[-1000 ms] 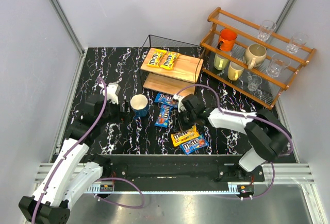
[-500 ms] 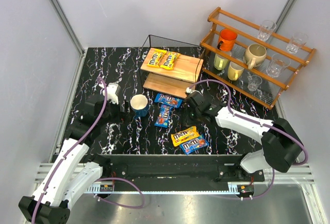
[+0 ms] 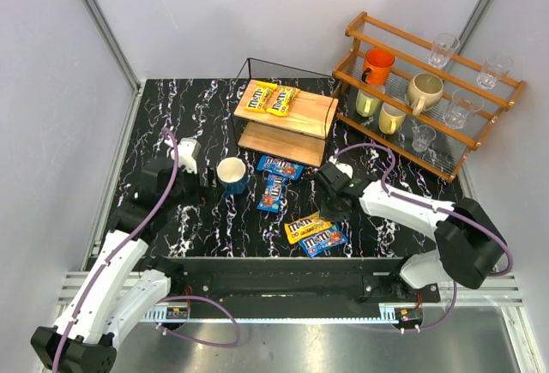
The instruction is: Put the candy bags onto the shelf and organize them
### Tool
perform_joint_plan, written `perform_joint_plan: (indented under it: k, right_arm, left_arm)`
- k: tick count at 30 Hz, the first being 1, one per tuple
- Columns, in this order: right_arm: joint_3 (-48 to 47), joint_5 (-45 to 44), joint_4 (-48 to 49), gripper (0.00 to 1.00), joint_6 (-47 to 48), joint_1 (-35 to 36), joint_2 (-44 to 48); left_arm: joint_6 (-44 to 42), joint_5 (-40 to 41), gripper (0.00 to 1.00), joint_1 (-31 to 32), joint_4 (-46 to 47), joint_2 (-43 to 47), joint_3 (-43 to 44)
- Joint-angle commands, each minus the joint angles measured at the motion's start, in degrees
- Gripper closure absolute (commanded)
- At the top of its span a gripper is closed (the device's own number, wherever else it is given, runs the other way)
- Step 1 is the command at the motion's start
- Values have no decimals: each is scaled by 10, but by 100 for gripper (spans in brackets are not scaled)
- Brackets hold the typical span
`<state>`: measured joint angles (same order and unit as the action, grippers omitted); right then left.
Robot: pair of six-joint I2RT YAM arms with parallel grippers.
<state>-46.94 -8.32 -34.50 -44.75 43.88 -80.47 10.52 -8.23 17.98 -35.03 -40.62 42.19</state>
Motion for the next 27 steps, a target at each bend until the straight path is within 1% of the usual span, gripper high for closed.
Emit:
perform_joint_plan:
  k: [1, 13, 18, 25, 27]
  right_arm:
    - [1, -17, -6, 100, -24, 3, -20]
    - [8, -8, 18, 100, -21, 2, -58]
    - [-8, -11, 37, 100, -16, 2, -78]
    - [-63, -27, 52, 100, 39, 2, -127]
    - [-76, -28, 60, 100, 68, 3, -135]
  left_arm:
    - [5, 10, 1, 3, 16, 5, 6]
    - [5, 11, 1, 3, 17, 4, 7]
    - [5, 11, 1, 4, 16, 5, 7]
    - [5, 15, 1, 5, 16, 11, 6]
    - [5, 15, 1, 6, 16, 12, 6]
